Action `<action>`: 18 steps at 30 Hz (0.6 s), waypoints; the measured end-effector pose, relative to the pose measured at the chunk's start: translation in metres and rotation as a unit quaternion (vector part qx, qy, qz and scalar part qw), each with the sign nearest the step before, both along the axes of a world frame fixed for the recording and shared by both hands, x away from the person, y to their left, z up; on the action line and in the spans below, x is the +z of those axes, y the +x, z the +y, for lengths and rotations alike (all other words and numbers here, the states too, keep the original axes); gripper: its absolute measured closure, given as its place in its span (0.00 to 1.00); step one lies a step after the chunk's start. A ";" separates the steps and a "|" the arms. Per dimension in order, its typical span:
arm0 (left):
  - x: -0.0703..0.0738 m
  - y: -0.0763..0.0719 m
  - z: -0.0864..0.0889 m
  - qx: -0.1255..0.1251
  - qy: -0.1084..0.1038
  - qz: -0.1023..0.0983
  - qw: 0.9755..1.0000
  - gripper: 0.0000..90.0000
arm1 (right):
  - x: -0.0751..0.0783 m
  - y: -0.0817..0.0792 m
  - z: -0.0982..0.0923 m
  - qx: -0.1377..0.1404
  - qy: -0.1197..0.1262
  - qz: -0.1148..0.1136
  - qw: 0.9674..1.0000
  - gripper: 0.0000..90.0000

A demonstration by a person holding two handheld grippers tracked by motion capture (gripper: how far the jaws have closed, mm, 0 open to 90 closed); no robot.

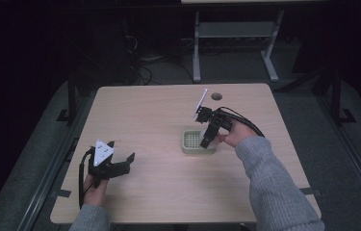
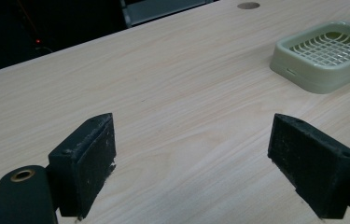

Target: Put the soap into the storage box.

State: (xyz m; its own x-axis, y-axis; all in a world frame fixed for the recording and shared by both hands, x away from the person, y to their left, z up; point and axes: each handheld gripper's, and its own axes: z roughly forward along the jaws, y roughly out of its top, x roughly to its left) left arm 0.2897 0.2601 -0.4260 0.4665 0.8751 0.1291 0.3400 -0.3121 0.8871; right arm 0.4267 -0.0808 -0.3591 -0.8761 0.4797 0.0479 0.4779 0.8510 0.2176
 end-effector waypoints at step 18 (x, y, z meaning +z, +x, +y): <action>0.000 0.000 0.000 -0.002 0.002 0.000 1.000 0.17 | -0.009 0.014 0.008 -0.007 -0.001 0.014 1.000 0.26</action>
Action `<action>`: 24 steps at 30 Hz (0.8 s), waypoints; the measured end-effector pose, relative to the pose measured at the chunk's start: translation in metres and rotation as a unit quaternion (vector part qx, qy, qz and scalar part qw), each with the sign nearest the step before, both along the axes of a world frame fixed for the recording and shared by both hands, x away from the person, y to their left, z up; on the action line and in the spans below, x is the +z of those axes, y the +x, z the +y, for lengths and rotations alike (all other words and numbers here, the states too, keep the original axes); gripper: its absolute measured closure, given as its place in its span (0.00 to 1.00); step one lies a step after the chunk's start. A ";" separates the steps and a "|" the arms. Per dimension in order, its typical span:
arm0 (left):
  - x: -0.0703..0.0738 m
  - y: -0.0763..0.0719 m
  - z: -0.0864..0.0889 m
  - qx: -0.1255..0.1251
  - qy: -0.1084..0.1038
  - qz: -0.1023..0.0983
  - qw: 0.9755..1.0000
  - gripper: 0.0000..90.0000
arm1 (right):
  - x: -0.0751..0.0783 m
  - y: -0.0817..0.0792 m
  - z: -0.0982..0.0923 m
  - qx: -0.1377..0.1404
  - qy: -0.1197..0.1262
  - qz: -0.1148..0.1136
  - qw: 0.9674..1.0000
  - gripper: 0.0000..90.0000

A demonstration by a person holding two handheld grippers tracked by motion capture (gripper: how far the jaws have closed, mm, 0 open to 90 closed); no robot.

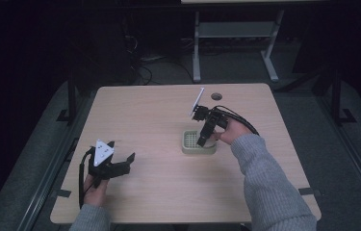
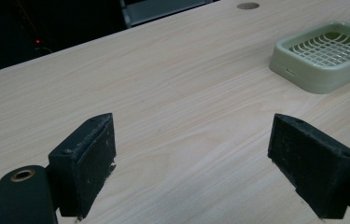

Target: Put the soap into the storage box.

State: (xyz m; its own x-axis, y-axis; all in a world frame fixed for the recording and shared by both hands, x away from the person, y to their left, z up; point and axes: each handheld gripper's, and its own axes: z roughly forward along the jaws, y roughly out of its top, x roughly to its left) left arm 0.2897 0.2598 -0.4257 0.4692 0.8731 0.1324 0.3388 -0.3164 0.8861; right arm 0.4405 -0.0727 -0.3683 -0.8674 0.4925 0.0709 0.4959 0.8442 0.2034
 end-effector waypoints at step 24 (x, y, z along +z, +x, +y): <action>0.000 0.000 -0.001 -0.001 -0.002 -0.001 1.000 0.16 | -0.014 0.018 0.015 -0.012 -0.015 0.000 1.000 0.26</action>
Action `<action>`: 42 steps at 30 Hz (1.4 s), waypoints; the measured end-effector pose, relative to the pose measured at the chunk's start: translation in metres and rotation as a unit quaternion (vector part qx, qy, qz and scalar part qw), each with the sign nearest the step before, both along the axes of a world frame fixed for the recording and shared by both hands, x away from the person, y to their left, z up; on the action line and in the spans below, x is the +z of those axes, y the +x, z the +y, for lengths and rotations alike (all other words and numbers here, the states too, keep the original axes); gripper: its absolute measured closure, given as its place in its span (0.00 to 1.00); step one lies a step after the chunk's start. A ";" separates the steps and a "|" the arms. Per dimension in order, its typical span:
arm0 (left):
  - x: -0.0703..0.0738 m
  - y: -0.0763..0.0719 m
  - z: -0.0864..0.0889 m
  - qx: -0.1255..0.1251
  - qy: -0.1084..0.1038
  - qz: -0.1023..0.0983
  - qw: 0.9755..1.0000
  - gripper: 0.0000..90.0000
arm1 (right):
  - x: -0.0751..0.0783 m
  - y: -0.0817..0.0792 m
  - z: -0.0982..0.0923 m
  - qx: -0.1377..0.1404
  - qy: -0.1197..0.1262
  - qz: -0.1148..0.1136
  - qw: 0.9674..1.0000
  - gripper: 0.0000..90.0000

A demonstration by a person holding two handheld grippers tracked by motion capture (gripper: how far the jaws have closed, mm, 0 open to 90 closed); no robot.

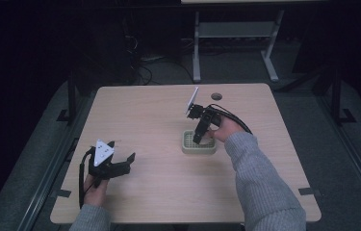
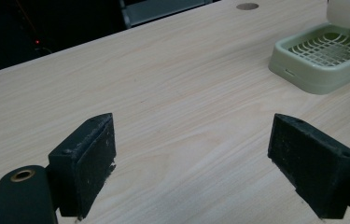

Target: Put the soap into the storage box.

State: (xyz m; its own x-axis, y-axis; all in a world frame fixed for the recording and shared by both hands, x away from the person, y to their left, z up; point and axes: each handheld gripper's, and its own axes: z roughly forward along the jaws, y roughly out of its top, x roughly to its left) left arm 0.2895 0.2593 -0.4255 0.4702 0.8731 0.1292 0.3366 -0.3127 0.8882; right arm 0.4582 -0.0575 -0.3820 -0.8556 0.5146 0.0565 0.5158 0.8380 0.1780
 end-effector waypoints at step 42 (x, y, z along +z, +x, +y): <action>0.000 -0.001 -0.001 0.001 -0.001 -0.002 1.000 0.16 | -0.032 0.010 0.010 -0.034 -0.012 0.004 0.999 0.26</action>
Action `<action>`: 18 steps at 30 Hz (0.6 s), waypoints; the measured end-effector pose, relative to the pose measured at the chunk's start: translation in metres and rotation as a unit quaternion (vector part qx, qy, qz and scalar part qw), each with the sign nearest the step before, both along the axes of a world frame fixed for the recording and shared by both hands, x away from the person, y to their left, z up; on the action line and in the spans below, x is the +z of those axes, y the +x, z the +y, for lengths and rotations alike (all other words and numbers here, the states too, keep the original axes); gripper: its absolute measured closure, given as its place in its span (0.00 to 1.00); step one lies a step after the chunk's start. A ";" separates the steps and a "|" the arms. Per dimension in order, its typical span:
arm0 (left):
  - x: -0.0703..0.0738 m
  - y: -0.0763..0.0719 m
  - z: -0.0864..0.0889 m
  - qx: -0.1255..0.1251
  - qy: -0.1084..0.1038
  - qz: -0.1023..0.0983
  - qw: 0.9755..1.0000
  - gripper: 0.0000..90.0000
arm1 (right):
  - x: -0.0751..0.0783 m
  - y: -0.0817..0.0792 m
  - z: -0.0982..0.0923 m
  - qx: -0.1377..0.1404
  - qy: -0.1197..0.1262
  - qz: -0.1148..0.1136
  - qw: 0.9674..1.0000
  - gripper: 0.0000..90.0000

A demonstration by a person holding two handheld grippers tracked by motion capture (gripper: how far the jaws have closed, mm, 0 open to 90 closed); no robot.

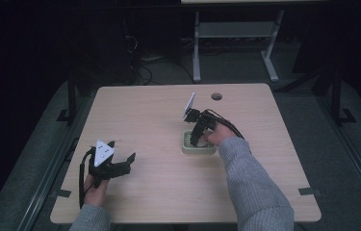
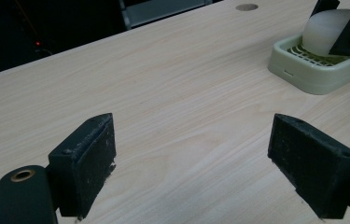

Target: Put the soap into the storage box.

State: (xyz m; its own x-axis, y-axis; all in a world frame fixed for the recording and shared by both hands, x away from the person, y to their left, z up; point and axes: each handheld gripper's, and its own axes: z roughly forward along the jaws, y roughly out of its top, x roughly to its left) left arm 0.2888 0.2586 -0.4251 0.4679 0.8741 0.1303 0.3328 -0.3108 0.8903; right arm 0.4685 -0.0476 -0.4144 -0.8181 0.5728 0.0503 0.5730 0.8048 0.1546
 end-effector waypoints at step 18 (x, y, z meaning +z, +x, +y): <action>0.000 0.000 0.002 0.001 -0.001 -0.002 1.000 0.16 | 0.007 0.000 0.000 -0.004 0.005 0.001 1.000 0.24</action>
State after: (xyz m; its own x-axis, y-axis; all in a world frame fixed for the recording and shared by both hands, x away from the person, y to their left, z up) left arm 0.2889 0.2603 -0.4247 0.4661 0.8750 0.1306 0.3296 -0.3088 0.8922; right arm 0.4680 -0.0474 -0.4079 -0.8137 0.5784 0.0578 0.5794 0.7988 0.1619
